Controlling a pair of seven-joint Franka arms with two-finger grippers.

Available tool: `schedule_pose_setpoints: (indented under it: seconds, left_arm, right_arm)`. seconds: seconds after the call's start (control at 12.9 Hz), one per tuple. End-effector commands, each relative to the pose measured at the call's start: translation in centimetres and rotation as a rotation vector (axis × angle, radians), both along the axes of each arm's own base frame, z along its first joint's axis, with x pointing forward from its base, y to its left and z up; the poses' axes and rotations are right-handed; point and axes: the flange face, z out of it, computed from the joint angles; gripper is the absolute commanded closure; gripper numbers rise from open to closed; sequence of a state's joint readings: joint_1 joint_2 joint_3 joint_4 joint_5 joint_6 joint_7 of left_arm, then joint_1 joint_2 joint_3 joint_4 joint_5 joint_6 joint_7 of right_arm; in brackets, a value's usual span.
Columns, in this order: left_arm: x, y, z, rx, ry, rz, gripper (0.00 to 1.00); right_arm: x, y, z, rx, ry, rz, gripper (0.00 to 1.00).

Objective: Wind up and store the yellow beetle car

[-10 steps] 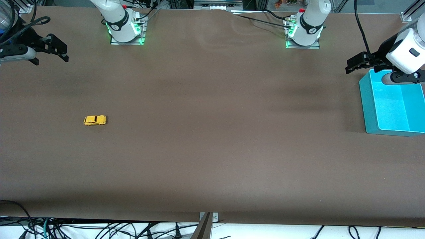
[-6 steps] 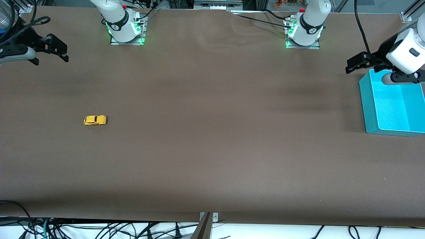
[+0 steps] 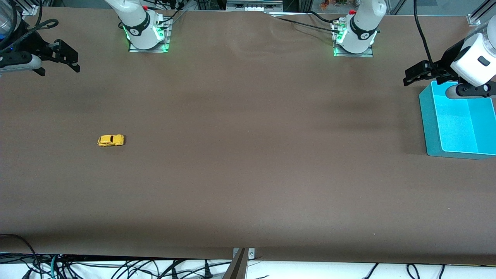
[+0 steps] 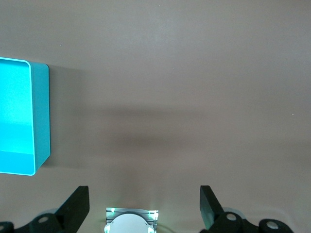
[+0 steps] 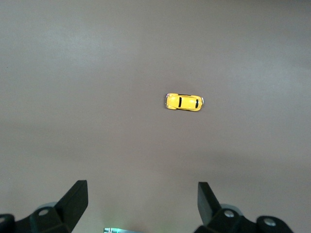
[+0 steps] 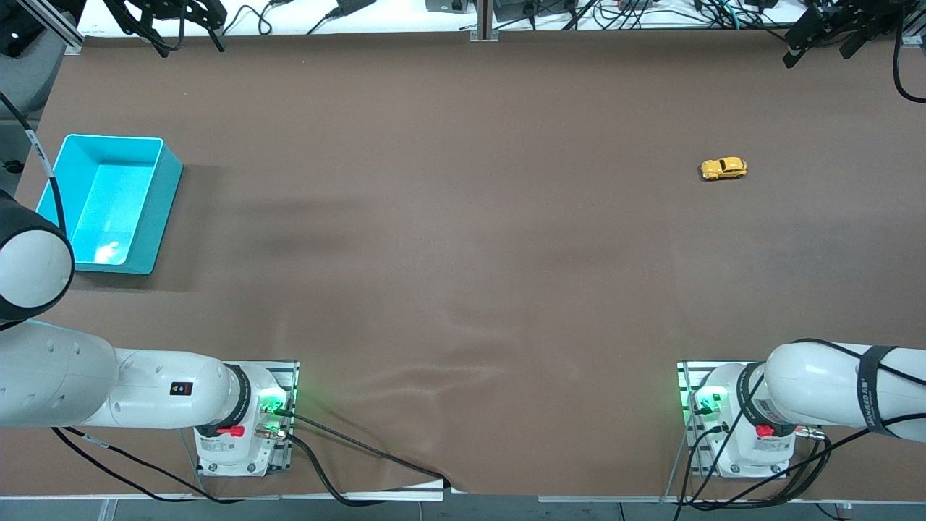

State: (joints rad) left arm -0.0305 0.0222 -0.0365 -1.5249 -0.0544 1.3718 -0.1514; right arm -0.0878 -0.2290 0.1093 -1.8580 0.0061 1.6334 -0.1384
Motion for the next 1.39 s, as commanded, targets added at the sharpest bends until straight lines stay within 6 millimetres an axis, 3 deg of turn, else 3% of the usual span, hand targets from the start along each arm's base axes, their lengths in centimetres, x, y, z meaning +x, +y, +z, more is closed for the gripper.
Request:
schedule_pose_setpoints:
  seconds: [0.0,0.39,1.32]
  left_arm:
    - [0.3,0.1,0.5,0.021,0.003,-0.009,0.00]
    - [0.3,0.6,0.5,0.021,0.004,0.000,0.00]
    - [0.3,0.5,0.5,0.021,0.006,-0.002,0.00]
  right_arm:
    - [-0.4,-0.2,0.9,0.002,-0.006,0.014,0.00]
    - [-0.2,-0.9,2.5,0.004,-0.040,0.026,0.00]
    - [-0.2,-0.8,2.5,0.007,-0.040,0.038,0.00]
